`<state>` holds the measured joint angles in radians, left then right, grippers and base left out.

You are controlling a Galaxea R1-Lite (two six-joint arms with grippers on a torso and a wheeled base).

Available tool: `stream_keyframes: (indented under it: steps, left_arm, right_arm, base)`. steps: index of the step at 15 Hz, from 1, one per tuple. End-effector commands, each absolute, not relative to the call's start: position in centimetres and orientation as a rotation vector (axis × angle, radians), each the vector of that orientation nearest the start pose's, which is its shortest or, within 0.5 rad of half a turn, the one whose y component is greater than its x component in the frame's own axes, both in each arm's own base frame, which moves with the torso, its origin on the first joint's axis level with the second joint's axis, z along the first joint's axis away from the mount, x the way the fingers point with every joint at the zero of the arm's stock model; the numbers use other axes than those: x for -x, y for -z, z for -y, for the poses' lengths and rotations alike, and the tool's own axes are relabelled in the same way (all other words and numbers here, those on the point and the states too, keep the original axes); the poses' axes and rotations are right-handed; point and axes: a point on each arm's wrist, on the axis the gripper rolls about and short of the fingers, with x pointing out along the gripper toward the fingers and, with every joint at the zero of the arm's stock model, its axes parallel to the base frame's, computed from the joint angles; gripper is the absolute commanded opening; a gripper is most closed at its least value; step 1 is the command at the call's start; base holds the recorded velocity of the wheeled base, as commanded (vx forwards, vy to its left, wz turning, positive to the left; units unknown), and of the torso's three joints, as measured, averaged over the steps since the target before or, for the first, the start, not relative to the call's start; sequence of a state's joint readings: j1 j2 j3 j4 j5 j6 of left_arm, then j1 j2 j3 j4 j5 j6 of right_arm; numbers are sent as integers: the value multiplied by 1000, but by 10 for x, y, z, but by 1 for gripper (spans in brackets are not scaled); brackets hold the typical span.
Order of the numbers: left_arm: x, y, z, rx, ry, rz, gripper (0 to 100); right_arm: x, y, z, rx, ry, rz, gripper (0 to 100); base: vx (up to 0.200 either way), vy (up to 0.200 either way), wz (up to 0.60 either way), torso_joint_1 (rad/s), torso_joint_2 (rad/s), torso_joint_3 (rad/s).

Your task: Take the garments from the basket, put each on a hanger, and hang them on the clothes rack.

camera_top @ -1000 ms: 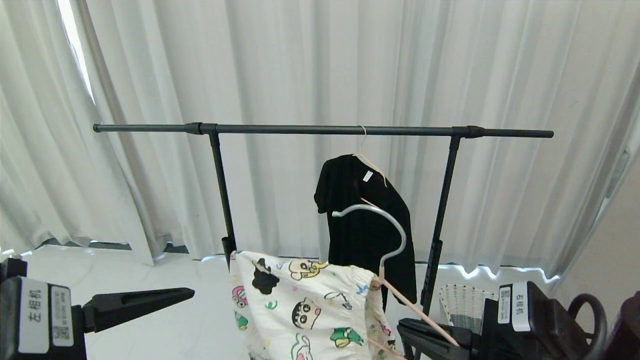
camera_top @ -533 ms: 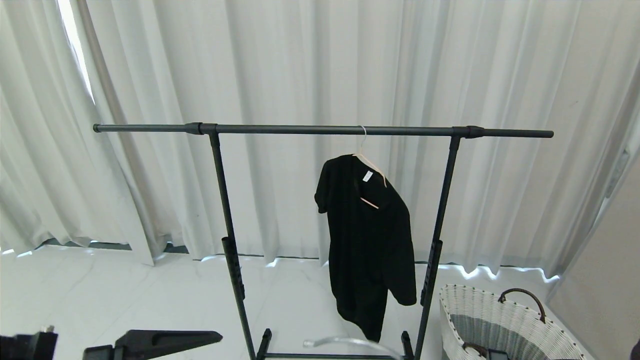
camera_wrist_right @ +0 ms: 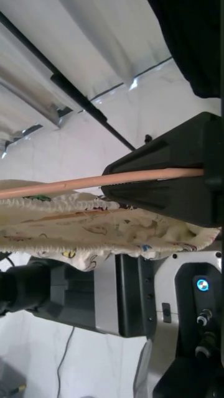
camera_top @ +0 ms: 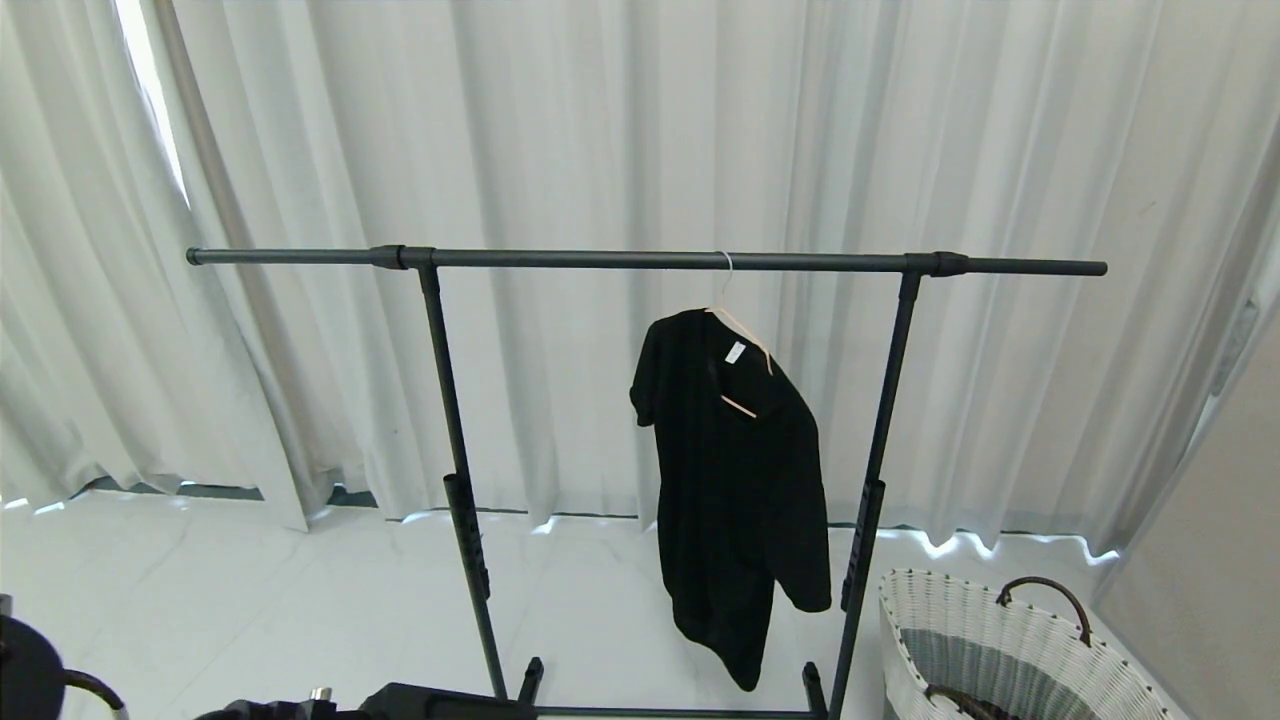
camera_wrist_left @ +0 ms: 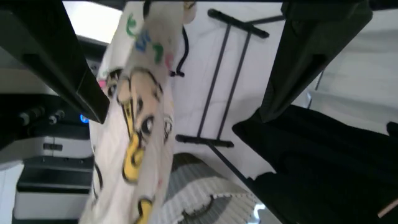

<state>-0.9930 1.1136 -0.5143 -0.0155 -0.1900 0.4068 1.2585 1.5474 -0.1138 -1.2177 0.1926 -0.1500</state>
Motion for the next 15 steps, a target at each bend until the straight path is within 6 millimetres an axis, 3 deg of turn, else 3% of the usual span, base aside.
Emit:
stream_keyframes:
  steps: [1, 4, 5, 12, 13, 15]
  left_arm:
    - [-79, -168, 130, -606, 1262, -376, 100]
    - [-80, -163, 130, -614, 1262, -398, 100]
    - [-80, -164, 130, -615, 1263, -396, 0]
    - [-80, -167, 131, -600, 1259, -367, 0]
    - [-80, -167, 131, -601, 1259, -368, 0]
    - [-80, -166, 131, -601, 1258, -367, 0]
  right_arm:
    - [-56, -120, -189, 231, -1459, -74, 0]
    - [-58, -123, -192, 224, -1440, -56, 0]
    - [-58, -124, -192, 224, -1431, -51, 0]
    - [-57, -124, -191, 245, -1424, -31, 0]
    - [-57, -123, -190, 262, -1425, -25, 100]
    - [-57, -123, -190, 273, -1426, -18, 100]
  base:
    - [0, 0, 0, 0, 0, 0]
    - [0, 0, 0, 0, 0, 0]
    - [0, 0, 0, 0, 0, 0]
    - [0, 0, 0, 0, 0, 0]
    - [0, 0, 0, 0, 0, 0]
    - [0, 0, 0, 0, 0, 0]
